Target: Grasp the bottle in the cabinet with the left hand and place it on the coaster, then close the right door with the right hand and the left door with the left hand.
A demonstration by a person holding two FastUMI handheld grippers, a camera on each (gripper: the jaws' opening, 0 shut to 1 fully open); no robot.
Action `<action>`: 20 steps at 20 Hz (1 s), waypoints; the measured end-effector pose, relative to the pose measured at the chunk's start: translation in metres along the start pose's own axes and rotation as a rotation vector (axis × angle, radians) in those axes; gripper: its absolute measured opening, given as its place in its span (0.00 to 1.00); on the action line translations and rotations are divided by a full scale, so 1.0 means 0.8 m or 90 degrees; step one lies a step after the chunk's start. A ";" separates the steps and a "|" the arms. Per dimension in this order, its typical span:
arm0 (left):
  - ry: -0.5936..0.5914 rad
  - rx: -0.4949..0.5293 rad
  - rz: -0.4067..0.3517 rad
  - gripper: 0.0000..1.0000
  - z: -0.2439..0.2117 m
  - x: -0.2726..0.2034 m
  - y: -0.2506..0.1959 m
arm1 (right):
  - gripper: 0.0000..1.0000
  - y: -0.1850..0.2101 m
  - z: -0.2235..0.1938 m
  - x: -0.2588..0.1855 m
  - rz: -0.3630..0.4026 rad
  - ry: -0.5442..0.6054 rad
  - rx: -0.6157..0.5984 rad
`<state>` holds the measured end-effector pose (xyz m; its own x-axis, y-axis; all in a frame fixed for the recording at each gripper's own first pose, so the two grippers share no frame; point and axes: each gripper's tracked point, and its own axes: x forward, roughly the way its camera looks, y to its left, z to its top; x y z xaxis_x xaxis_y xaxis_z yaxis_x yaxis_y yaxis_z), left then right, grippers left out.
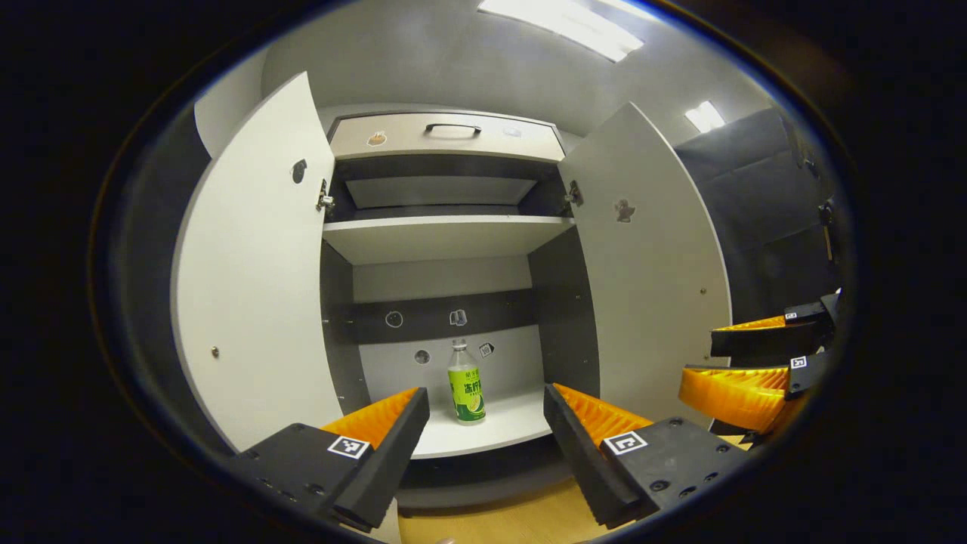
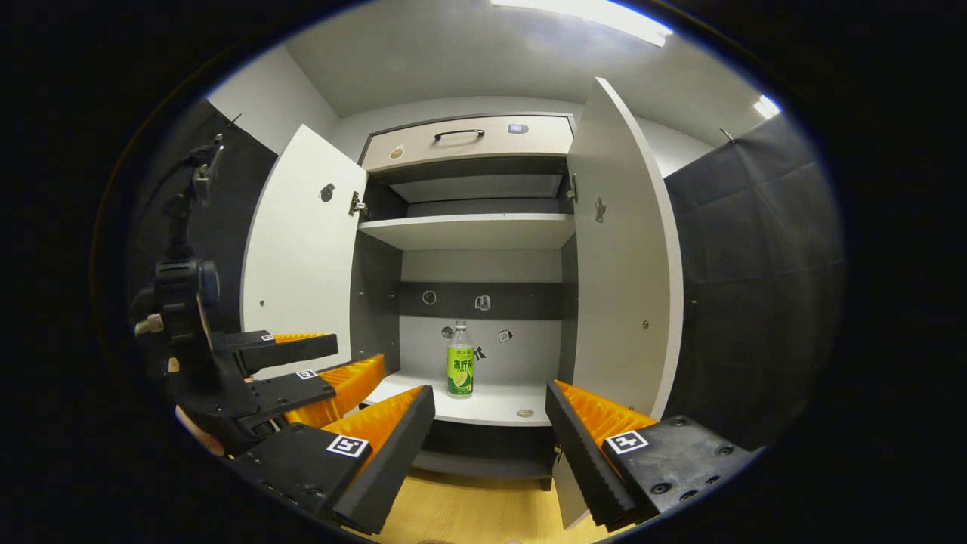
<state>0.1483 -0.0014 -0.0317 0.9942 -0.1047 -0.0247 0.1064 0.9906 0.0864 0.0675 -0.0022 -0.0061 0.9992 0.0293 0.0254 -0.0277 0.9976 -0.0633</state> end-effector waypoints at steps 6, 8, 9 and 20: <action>-0.007 0.011 0.021 0.96 -0.006 0.090 0.014 | 0.98 -0.017 -0.014 0.046 0.026 0.006 0.009; -0.011 0.013 0.026 0.96 -0.008 0.122 0.020 | 0.98 -0.020 -0.018 0.059 0.036 0.006 0.003; -0.009 0.016 0.027 0.96 -0.012 0.136 0.023 | 0.98 -0.020 -0.019 0.064 0.041 0.005 -0.002; 0.020 0.002 0.034 0.96 -0.085 0.276 0.039 | 0.98 -0.008 -0.036 0.119 0.092 -0.012 -0.060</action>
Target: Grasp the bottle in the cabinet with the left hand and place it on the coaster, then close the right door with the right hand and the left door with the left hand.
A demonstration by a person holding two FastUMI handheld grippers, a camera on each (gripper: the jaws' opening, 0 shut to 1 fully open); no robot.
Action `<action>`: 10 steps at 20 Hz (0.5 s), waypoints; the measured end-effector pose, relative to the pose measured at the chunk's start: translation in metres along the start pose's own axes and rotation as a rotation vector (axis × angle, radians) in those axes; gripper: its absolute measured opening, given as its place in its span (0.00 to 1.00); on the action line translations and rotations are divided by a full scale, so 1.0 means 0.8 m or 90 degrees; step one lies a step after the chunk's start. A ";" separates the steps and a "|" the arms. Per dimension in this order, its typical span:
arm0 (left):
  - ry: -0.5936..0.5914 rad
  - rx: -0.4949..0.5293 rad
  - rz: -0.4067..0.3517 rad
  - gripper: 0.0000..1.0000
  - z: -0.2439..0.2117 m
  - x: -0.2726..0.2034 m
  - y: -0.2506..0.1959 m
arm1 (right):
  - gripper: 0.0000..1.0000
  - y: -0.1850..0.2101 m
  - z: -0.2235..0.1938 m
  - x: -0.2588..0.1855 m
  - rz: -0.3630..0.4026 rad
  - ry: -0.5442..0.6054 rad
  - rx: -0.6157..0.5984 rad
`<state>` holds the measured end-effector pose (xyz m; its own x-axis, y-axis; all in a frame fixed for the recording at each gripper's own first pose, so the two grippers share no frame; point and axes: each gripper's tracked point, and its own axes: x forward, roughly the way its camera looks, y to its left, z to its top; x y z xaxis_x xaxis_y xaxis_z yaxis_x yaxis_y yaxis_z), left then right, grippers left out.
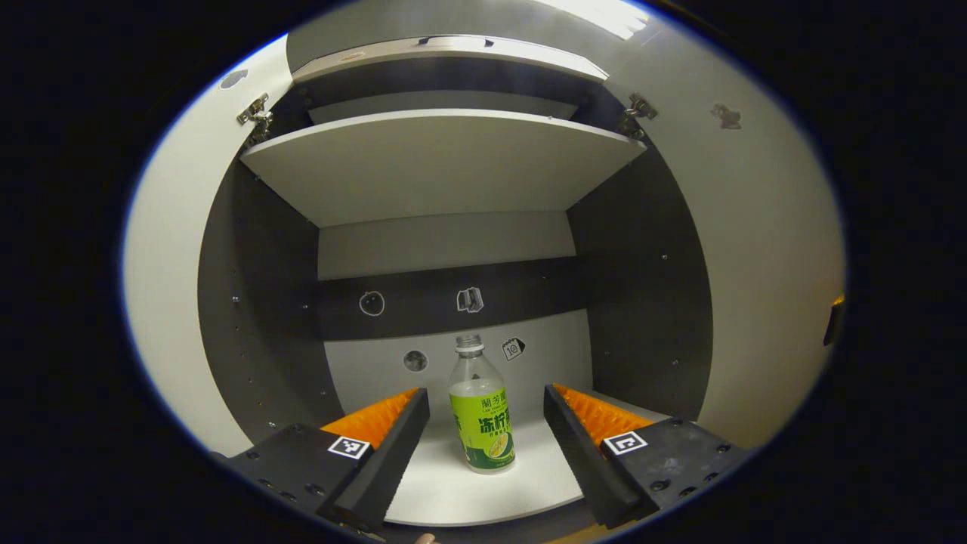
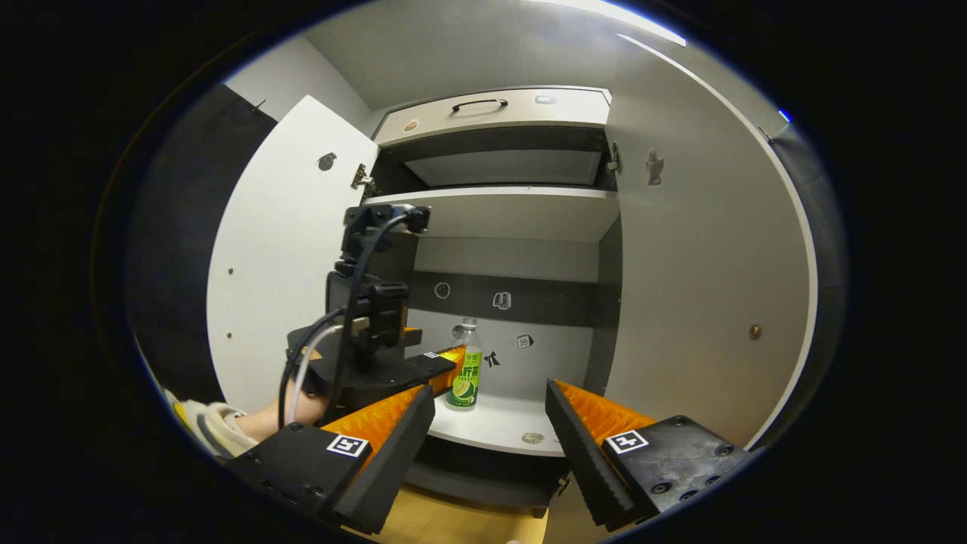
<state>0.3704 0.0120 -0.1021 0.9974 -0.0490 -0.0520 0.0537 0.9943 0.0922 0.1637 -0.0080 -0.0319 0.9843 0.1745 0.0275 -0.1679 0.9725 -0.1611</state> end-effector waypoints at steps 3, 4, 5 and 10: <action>0.012 0.012 0.002 0.96 -0.014 0.032 0.005 | 0.98 0.003 -0.007 0.015 0.013 0.004 -0.006; 0.014 0.010 0.001 0.96 -0.018 0.041 0.005 | 0.98 0.002 -0.008 0.019 0.014 0.006 -0.005; 0.014 0.005 -0.001 0.96 -0.021 0.048 0.004 | 0.98 0.000 -0.011 0.023 0.013 0.007 -0.003; 0.026 -0.002 0.001 0.96 -0.040 0.080 0.005 | 0.98 -0.006 -0.023 0.041 0.012 0.020 0.012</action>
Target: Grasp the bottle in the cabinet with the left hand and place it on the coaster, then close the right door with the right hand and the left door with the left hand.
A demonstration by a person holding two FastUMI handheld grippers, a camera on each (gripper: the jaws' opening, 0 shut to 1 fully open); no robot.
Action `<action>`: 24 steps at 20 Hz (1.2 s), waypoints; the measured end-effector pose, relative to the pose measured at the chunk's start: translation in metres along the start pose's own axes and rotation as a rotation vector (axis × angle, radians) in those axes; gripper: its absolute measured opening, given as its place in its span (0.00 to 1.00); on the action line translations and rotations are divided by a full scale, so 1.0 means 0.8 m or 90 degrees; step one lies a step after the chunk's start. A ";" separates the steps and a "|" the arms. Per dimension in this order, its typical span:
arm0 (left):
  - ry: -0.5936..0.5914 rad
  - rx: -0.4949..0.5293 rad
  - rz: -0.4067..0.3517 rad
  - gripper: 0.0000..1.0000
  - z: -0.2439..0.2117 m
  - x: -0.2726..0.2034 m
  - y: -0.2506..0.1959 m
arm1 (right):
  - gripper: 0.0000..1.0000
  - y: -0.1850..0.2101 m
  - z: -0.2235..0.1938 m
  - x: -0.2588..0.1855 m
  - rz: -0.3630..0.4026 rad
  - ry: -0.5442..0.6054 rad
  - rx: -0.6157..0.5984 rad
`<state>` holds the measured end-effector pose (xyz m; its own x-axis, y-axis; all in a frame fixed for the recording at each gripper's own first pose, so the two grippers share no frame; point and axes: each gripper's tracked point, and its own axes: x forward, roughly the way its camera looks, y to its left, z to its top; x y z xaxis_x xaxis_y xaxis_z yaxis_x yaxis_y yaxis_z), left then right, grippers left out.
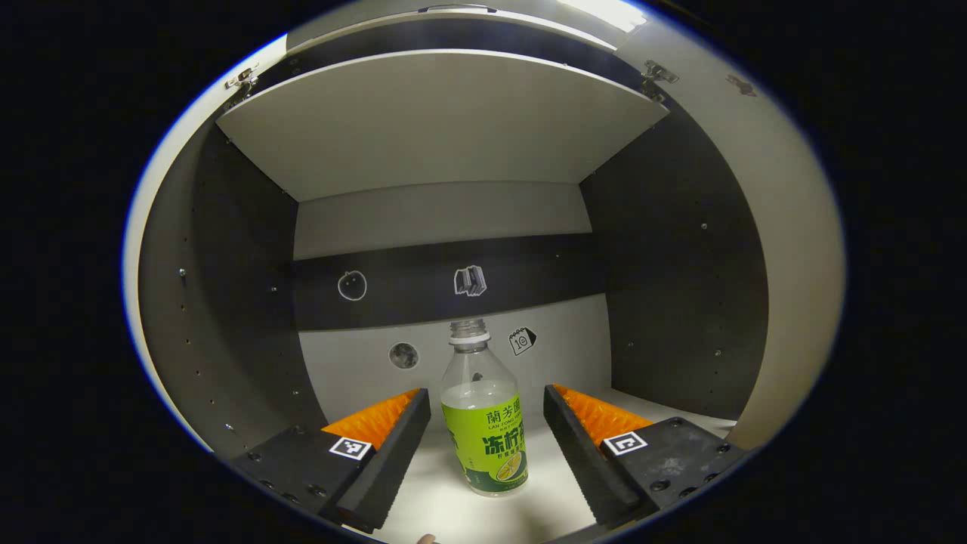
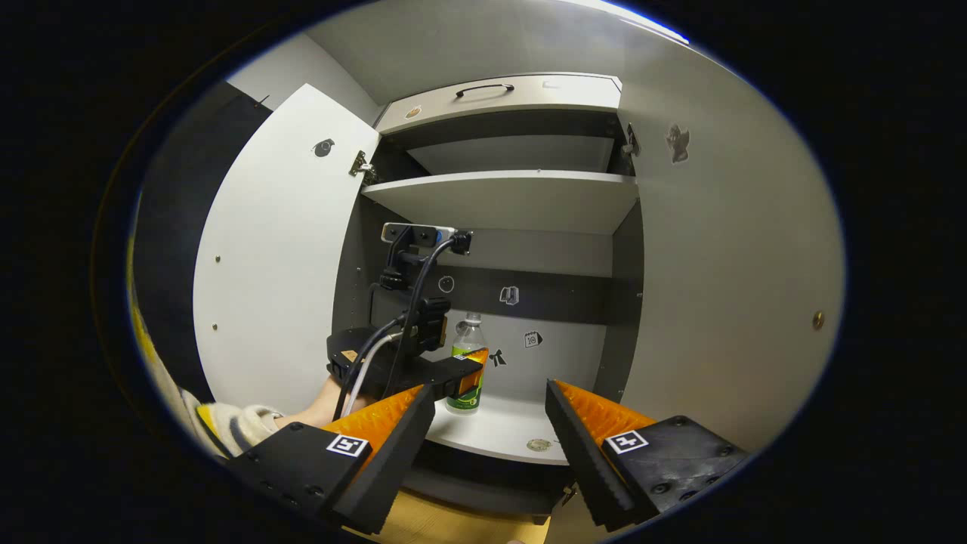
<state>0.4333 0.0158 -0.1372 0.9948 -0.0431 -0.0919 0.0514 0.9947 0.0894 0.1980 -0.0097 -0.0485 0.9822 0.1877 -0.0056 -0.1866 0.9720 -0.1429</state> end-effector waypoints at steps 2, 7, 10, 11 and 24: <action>0.008 -0.011 0.000 0.96 -0.008 0.010 0.001 | 0.98 -0.001 -0.006 0.006 0.002 0.010 0.000; 0.022 -0.013 0.007 0.96 -0.023 0.034 0.005 | 0.98 -0.003 -0.012 0.016 0.008 0.017 0.011; 0.036 -0.023 0.005 0.95 -0.037 0.046 0.004 | 0.98 -0.009 -0.016 0.019 0.003 0.023 0.013; 0.037 -0.026 0.005 0.94 -0.038 0.047 0.004 | 0.98 -0.012 -0.017 0.020 0.000 0.026 0.014; 0.000 -0.007 -0.005 0.78 0.001 -0.017 0.011 | 0.98 -0.004 -0.001 -0.003 -0.012 0.015 0.038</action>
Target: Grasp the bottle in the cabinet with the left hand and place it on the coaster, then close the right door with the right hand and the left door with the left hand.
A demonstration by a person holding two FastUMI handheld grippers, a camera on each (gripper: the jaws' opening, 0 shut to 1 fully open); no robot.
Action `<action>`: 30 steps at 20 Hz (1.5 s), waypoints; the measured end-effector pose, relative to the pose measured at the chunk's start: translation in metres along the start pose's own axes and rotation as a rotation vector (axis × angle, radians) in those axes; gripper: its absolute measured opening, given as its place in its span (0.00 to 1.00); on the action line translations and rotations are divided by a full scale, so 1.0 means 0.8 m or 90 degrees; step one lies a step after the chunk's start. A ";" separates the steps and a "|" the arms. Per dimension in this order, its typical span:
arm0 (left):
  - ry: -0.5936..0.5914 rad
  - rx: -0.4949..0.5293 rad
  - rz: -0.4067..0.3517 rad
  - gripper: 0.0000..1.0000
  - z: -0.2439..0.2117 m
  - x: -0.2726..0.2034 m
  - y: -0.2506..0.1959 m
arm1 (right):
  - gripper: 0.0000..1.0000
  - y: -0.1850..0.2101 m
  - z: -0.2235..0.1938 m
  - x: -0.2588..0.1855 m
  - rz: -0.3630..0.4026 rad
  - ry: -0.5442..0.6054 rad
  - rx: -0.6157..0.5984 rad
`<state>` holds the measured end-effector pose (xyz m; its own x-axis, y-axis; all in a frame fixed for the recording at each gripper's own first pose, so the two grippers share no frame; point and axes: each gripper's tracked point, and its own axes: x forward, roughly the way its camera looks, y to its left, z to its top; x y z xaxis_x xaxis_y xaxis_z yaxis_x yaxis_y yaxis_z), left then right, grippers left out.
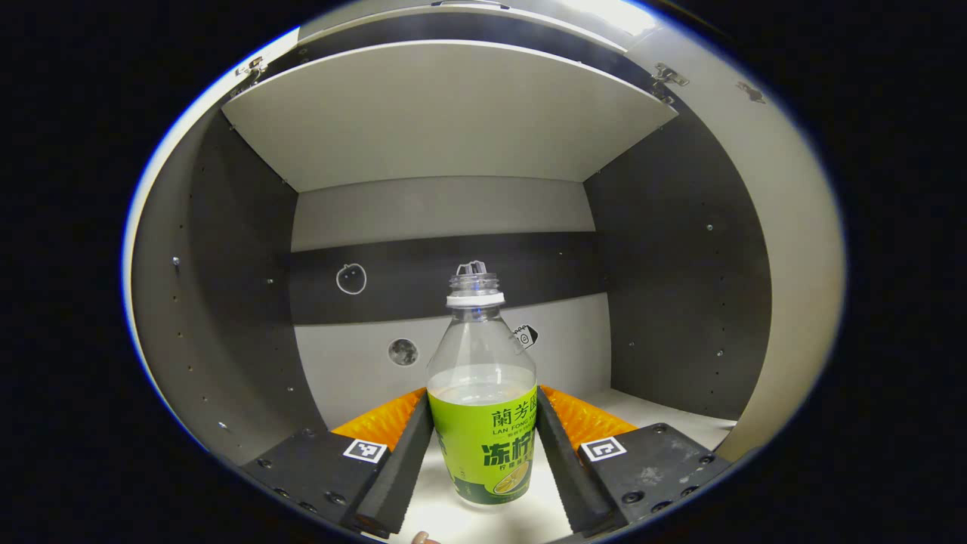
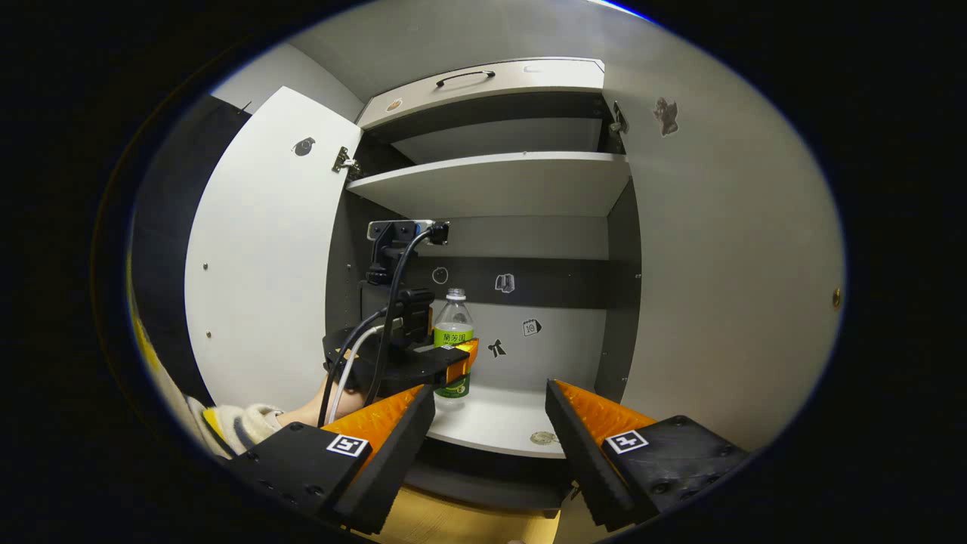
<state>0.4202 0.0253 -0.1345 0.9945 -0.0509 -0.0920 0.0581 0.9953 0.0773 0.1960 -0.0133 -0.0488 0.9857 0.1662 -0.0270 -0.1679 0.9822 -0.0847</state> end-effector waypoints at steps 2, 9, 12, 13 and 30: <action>0.000 -0.003 -0.001 0.78 0.003 -0.022 -0.002 | 0.98 0.002 0.007 -0.012 -0.008 -0.008 0.000; -0.014 -0.007 -0.024 0.79 0.019 -0.130 -0.025 | 0.98 0.006 0.027 -0.085 -0.058 -0.027 -0.014; -0.016 -0.029 -0.033 0.79 0.026 -0.184 -0.034 | 0.98 0.009 0.038 -0.124 -0.079 -0.036 -0.018; -0.014 -0.032 -0.035 0.79 0.026 -0.203 -0.037 | 0.98 0.009 0.042 -0.136 -0.087 -0.040 -0.018; 0.015 -0.105 -0.086 0.78 -0.069 -0.419 -0.127 | 0.97 -0.039 0.026 -0.255 -0.214 -0.021 -0.054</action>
<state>0.0764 -0.0545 -0.1665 0.9761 -0.1849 -0.1139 0.1740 0.9797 -0.0999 0.0003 -0.0759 -0.0198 0.9856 -0.1619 0.0483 0.1677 0.9717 -0.1664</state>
